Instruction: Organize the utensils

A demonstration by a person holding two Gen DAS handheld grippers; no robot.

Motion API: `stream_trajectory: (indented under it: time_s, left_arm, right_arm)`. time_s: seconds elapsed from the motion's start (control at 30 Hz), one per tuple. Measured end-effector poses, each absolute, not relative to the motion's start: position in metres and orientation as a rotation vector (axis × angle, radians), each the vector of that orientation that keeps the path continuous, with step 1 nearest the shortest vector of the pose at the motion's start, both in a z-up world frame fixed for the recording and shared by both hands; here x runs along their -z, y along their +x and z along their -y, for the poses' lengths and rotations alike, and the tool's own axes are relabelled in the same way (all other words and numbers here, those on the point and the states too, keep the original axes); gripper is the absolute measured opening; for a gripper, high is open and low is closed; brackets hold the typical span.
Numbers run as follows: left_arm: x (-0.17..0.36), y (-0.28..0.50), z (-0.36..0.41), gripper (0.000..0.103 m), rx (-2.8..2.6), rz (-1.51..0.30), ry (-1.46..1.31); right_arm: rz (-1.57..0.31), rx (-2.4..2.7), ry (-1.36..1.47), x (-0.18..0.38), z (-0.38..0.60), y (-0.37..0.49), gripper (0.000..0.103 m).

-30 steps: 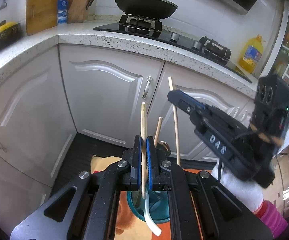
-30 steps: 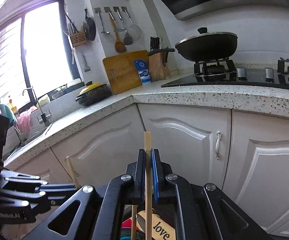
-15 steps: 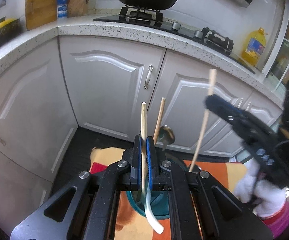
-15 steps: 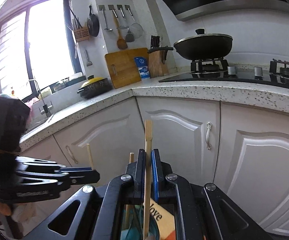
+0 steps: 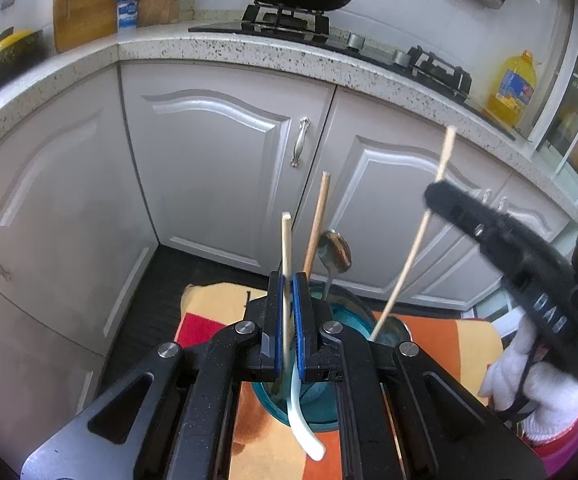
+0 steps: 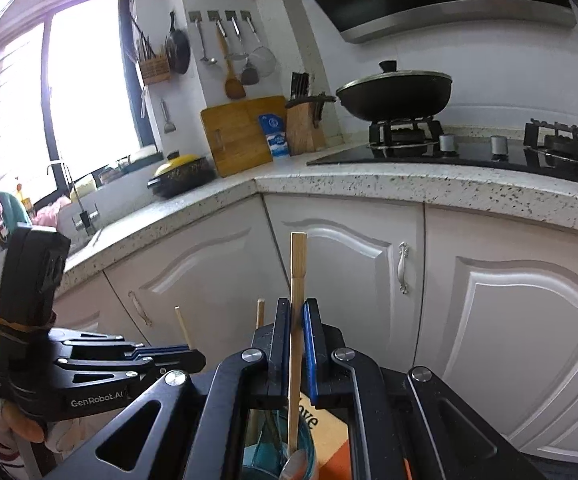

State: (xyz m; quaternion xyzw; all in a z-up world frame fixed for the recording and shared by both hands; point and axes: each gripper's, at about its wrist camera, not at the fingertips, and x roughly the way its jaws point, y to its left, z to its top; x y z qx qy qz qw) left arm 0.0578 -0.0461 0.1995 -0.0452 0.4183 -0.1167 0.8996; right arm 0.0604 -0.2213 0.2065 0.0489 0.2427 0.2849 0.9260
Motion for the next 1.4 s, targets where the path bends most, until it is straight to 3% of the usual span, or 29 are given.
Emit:
stream_trajectory:
  time_s: [0.27, 0.33, 0.37, 0.4, 0.47, 0.63, 1.4]
  left_arm:
    - [-0.186, 0.057, 0.049, 0.003, 0.251, -0.909, -0.111]
    - [-0.185, 0.055, 0.048, 0.003, 0.255, -0.916, -0.123]
    - [-0.186, 0.054, 0.047, 0.004, 0.256, -0.917, -0.126]
    - [-0.187, 0.053, 0.046, 0.005, 0.253, -0.918, -0.128]
    - [-0.19, 0.049, 0.045, 0.009, 0.247, -0.919, -0.134]
    - [-0.197, 0.033, 0.044, 0.035, 0.262, -0.901, -0.143]
    - [-0.21, -0.06, 0.093, 0.036, 0.322, -0.818, -0.039]
  right_arm:
    - [-0.649, -0.598, 0.075, -0.178, 0.224, 0.052, 0.006]
    - [-0.659, -0.593, 0.092, -0.179, 0.23, 0.049, 0.018]
    - [-0.664, -0.591, 0.103, -0.181, 0.234, 0.048, 0.039]
    - [-0.667, -0.589, 0.116, -0.183, 0.237, 0.046, 0.043]
    - [-0.671, -0.589, 0.123, -0.187, 0.241, 0.042, 0.042]
    - [-0.697, -0.573, 0.116, -0.189, 0.244, 0.028, 0.043]
    - [-0.787, -0.376, 0.095, -0.177, 0.29, -0.072, 0.045]
